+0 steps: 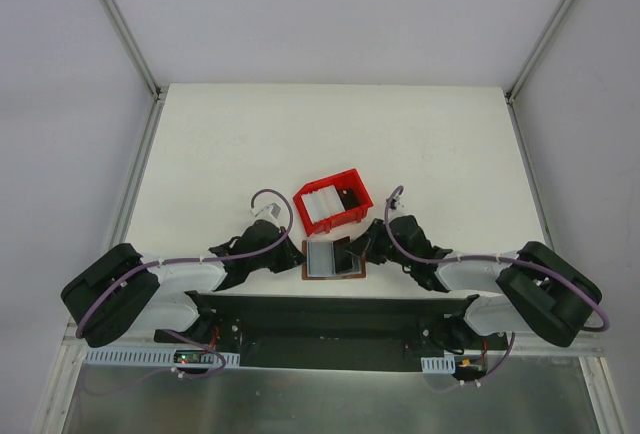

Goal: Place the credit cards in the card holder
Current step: Insert the credit card into the card holder.

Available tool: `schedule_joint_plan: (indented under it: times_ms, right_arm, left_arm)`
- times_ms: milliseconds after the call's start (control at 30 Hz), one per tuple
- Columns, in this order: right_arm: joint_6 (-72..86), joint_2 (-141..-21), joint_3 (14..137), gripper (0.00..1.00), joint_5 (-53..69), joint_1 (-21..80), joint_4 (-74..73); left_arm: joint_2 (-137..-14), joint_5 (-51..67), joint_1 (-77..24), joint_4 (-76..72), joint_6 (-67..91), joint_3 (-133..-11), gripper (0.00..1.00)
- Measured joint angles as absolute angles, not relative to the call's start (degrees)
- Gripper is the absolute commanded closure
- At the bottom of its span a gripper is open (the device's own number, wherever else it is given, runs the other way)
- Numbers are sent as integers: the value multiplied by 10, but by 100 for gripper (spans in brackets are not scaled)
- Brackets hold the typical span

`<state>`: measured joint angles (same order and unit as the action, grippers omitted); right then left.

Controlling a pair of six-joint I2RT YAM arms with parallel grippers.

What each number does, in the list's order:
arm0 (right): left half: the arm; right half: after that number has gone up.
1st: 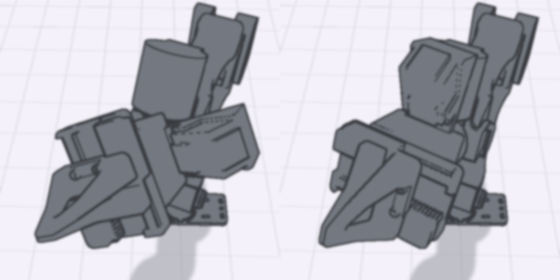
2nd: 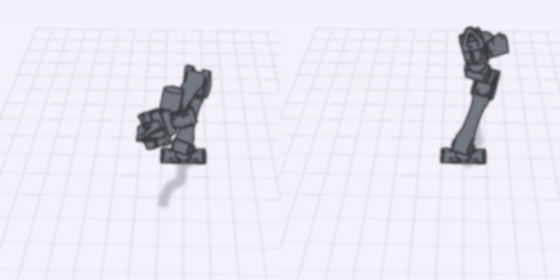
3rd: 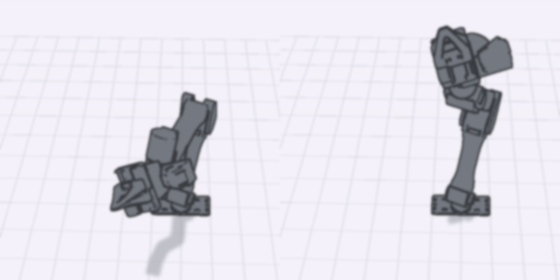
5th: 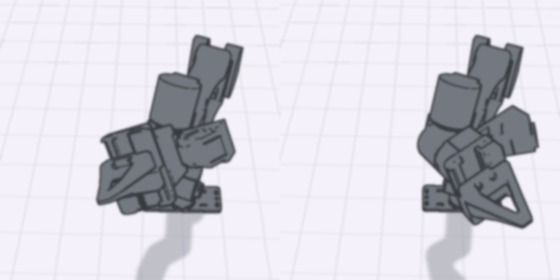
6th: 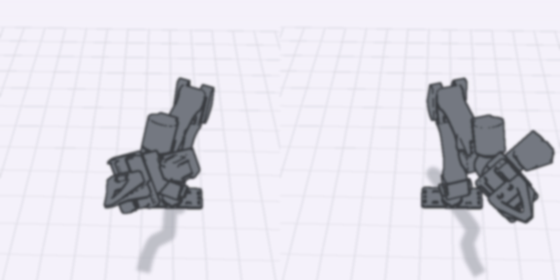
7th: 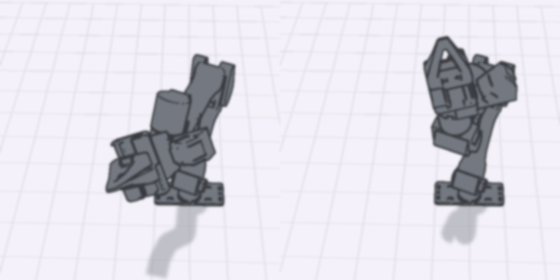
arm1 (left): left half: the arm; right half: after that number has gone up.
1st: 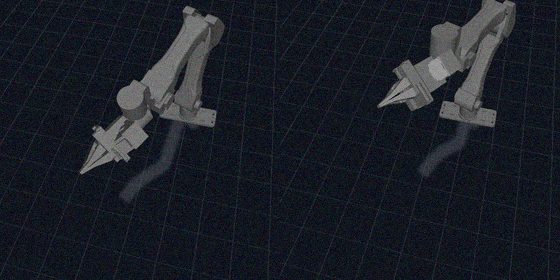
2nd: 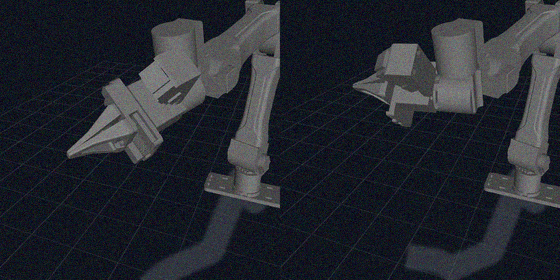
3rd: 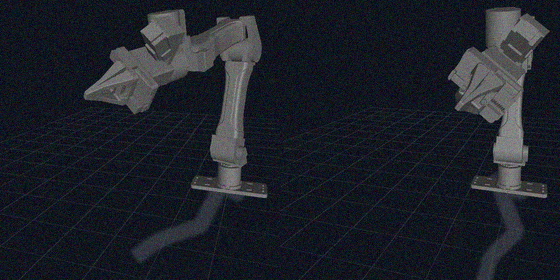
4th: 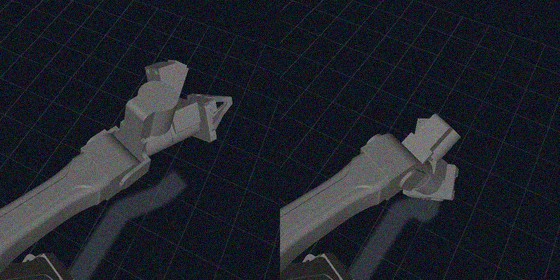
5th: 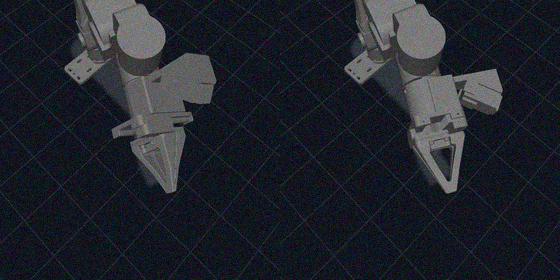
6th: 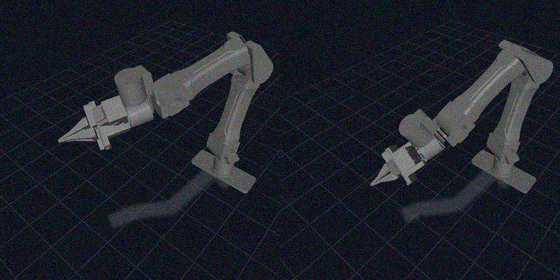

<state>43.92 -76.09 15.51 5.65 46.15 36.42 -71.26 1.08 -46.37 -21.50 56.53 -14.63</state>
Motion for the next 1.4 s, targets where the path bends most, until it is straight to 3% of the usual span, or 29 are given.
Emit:
schedule_joint_plan:
  times_ms: [1067,1400]
  right_arm:
    - [454,-766,127,100,84,440,433]
    - [473,-833,123,100,102,439,499]
  left_arm:
    - [-711,11,-464,-210,566,-148,100]
    - [-711,10,-464,-207,566,-149,100]
